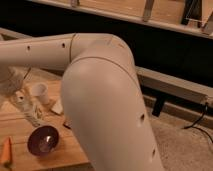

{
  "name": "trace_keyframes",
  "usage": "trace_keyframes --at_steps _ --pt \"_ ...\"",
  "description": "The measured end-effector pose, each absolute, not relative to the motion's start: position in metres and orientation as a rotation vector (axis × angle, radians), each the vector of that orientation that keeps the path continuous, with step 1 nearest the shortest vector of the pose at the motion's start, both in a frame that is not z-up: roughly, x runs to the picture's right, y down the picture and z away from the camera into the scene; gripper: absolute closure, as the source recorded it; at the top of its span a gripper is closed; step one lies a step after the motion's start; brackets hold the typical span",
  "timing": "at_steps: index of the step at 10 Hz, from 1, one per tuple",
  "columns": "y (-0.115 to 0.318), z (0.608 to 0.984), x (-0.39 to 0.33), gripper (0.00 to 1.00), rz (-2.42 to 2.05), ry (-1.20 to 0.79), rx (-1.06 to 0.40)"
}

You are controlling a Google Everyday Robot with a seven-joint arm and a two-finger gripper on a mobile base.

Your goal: Place the bottle in the ceramic bowl

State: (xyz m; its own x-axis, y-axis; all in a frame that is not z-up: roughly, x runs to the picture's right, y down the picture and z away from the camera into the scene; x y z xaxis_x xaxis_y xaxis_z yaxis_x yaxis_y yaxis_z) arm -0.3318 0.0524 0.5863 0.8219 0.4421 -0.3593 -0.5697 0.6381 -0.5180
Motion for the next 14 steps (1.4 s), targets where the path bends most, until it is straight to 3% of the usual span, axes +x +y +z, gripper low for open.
trace_keyframes --at_steps 14 --pt "0.125 0.611 -0.313 1.00 0.511 0.171 -0.709"
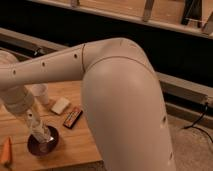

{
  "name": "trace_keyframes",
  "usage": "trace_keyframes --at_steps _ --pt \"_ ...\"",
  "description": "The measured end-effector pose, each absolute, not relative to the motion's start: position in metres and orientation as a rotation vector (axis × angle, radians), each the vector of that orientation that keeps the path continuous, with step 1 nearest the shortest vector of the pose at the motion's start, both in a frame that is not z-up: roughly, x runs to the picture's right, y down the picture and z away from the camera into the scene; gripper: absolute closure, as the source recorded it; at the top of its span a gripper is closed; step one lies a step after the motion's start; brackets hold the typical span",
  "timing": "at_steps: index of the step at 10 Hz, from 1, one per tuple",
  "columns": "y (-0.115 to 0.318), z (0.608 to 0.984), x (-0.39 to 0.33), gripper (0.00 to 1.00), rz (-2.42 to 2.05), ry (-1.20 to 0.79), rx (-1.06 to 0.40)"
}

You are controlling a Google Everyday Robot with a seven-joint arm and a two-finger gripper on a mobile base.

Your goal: Place the bottle in the ceramic bowl

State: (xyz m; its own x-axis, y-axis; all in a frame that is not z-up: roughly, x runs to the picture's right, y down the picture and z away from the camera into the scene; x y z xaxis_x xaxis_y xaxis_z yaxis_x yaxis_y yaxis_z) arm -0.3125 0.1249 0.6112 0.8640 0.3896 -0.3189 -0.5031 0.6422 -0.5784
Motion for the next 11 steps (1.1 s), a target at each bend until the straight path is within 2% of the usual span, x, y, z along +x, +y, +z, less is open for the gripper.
trace_keyframes --at_steps 11 --pt "0.162 0.625 -0.318 1.00 0.464 0.141 -0.737"
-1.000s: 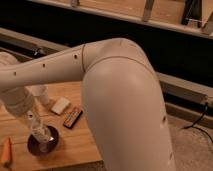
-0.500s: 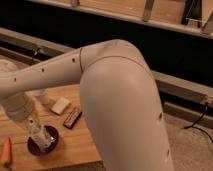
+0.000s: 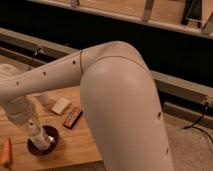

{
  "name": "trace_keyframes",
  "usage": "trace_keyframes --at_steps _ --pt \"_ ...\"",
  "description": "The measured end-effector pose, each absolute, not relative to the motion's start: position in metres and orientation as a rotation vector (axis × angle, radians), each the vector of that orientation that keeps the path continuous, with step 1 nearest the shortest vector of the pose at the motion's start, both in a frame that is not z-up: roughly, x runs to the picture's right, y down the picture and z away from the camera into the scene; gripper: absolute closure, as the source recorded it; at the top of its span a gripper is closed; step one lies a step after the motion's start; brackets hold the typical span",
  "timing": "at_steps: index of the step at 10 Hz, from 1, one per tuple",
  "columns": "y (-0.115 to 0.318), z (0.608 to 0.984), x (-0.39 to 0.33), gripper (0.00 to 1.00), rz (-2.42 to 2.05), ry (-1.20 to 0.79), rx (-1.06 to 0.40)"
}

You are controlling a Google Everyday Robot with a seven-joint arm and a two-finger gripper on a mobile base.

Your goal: Place the bottle in the ceramic bowl

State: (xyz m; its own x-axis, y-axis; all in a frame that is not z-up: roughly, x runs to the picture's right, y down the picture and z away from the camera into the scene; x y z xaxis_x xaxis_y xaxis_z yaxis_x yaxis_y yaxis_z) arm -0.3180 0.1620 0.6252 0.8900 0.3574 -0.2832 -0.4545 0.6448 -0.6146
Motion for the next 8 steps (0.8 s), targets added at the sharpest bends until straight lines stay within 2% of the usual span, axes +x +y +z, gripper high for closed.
trace_keyframes --at_steps 4,5,8 --pt "0.166 0.635 -0.316 0.99 0.462 0.136 -0.727" --pt "0.166 0.637 -0.315 0.95 0.465 0.140 -0.722" --pt "0.167 0.644 -0.316 0.65 0.469 0.159 -0.698"
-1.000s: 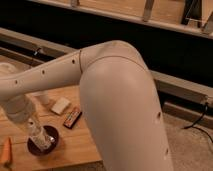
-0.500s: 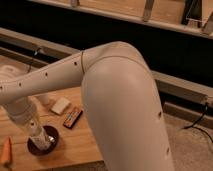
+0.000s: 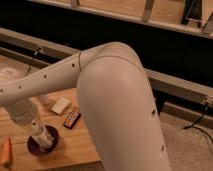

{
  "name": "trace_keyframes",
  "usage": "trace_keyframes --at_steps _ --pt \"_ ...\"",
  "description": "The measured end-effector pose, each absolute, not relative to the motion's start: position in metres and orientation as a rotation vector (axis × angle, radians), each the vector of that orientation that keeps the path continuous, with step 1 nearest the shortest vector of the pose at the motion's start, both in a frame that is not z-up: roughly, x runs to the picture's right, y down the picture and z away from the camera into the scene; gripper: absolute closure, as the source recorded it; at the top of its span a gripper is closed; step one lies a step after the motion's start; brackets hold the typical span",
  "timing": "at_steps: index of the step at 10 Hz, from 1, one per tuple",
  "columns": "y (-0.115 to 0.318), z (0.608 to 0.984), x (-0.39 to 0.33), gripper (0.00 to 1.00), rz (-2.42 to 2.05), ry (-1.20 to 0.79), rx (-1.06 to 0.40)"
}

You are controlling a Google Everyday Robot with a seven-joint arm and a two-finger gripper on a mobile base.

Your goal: Place the bottle in the ceramic bowl

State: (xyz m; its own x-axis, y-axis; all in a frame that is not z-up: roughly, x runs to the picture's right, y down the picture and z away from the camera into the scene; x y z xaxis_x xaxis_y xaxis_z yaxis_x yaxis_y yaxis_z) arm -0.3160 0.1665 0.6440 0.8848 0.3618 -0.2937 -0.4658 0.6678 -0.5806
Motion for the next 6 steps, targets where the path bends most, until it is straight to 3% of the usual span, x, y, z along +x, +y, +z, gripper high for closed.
trace_keyframes --at_steps 4,6 --pt "0.1662 0.6461 -0.3219 0.25 0.471 0.158 -0.681" --pt "0.1660 0.6462 -0.3227 0.20 0.471 0.161 -0.675"
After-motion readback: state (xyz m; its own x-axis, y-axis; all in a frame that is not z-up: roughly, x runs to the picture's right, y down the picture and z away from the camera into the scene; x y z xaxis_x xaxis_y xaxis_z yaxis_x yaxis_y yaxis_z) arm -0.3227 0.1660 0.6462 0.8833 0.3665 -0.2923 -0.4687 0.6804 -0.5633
